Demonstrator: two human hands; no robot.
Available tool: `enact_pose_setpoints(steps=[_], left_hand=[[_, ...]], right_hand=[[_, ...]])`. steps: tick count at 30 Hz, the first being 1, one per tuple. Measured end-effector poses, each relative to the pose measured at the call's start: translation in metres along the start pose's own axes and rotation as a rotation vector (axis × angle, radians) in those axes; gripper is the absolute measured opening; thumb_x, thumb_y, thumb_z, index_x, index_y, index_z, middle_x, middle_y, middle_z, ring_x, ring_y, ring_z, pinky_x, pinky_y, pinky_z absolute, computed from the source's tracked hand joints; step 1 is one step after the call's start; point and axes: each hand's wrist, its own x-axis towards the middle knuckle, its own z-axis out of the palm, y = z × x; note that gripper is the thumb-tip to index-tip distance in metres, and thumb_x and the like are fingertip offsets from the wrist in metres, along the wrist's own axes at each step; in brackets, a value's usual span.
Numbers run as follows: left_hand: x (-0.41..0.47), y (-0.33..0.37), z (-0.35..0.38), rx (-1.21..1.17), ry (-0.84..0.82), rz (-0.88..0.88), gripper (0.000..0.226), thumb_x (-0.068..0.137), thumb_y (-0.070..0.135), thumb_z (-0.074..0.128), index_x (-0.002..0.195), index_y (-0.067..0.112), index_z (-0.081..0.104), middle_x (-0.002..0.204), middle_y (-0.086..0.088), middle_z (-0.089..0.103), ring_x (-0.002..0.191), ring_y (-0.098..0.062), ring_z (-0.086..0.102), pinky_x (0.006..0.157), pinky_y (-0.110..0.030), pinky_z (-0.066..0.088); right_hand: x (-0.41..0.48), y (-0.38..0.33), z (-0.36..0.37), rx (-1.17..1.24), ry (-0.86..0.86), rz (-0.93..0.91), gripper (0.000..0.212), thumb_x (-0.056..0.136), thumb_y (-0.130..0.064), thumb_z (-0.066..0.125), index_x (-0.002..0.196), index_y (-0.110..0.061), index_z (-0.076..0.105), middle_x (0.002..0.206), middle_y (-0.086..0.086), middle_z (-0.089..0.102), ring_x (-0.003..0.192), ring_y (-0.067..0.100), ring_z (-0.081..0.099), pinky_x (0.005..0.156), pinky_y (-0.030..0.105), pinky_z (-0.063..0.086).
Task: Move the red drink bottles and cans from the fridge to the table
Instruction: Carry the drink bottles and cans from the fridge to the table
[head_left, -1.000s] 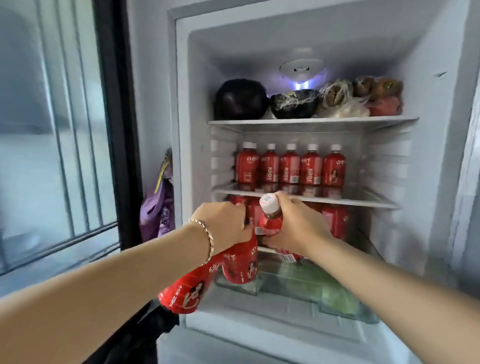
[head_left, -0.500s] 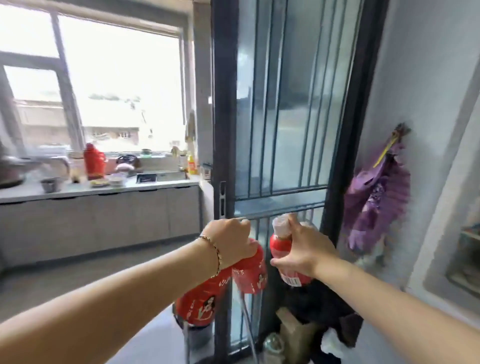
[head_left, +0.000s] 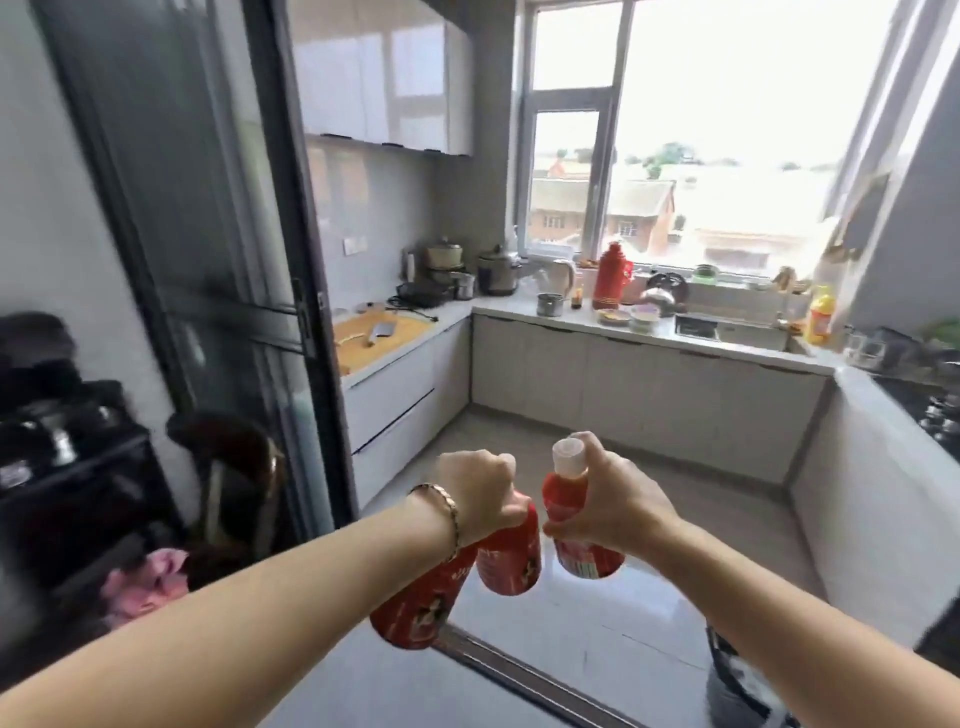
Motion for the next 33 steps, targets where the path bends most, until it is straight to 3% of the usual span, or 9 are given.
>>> enact_pose_setpoints(steps=[8,16,19,23,26,33], left_hand=[[-0.057,-0.193,0.020,0.048,-0.051,-0.506,0.039,0.092,0.043,0.045,0.107,0.008,0.052,0.113,-0.012,0.063,0.106,-0.030,0.059,0.080,-0.031,0.042],[-0.151,-0.311,0.021,0.084,-0.028,-0.963,0.029,0.090,0.043,0.047,0.088,0.014,0.047,0.101,-0.008,0.065,0.095,-0.031,0.061,0.067,-0.029,0.035],[-0.193,-0.340,0.021,0.098,-0.060,-1.058,0.033,0.090,0.046,0.047,0.091,0.013,0.048,0.100,-0.007,0.064,0.093,-0.031,0.061,0.066,-0.031,0.035],[-0.263,-0.394,0.027,0.102,-0.105,-1.187,0.034,0.091,0.043,0.045,0.098,0.010,0.051,0.100,-0.009,0.064,0.091,-0.031,0.061,0.064,-0.031,0.036],[-0.302,-0.428,0.030,0.105,-0.135,-1.226,0.035,0.092,0.044,0.045,0.101,0.011,0.051,0.101,-0.009,0.064,0.092,-0.031,0.061,0.066,-0.031,0.039],[-0.427,-0.557,0.027,0.093,-0.209,-1.268,0.038,0.093,0.047,0.043,0.109,0.013,0.050,0.104,-0.006,0.064,0.093,-0.026,0.063,0.071,-0.032,0.046]], right_hand=[[0.116,-0.162,0.112,0.008,-0.258,-0.403,0.078,0.064,-0.035,0.081,0.127,-0.026,0.037,0.114,0.002,0.060,0.100,0.023,0.059,0.084,0.037,0.052],[0.156,-0.311,0.204,0.025,-0.469,-0.755,0.072,0.057,-0.039,0.079,0.116,-0.028,0.040,0.100,-0.002,0.062,0.089,0.021,0.061,0.078,0.038,0.054],[0.150,-0.356,0.239,0.059,-0.522,-0.826,0.068,0.058,-0.042,0.076,0.114,-0.029,0.041,0.098,-0.002,0.061,0.089,0.021,0.061,0.074,0.032,0.050],[0.130,-0.439,0.301,0.081,-0.569,-0.949,0.064,0.057,-0.044,0.076,0.108,-0.035,0.038,0.093,-0.005,0.061,0.084,0.019,0.061,0.074,0.035,0.054],[0.117,-0.488,0.334,0.054,-0.622,-0.986,0.071,0.058,-0.040,0.079,0.116,-0.032,0.038,0.100,-0.004,0.059,0.089,0.020,0.060,0.077,0.035,0.052],[0.075,-0.656,0.426,0.050,-0.721,-0.969,0.074,0.059,-0.036,0.082,0.118,-0.024,0.040,0.100,0.000,0.061,0.089,0.020,0.061,0.079,0.038,0.055]])
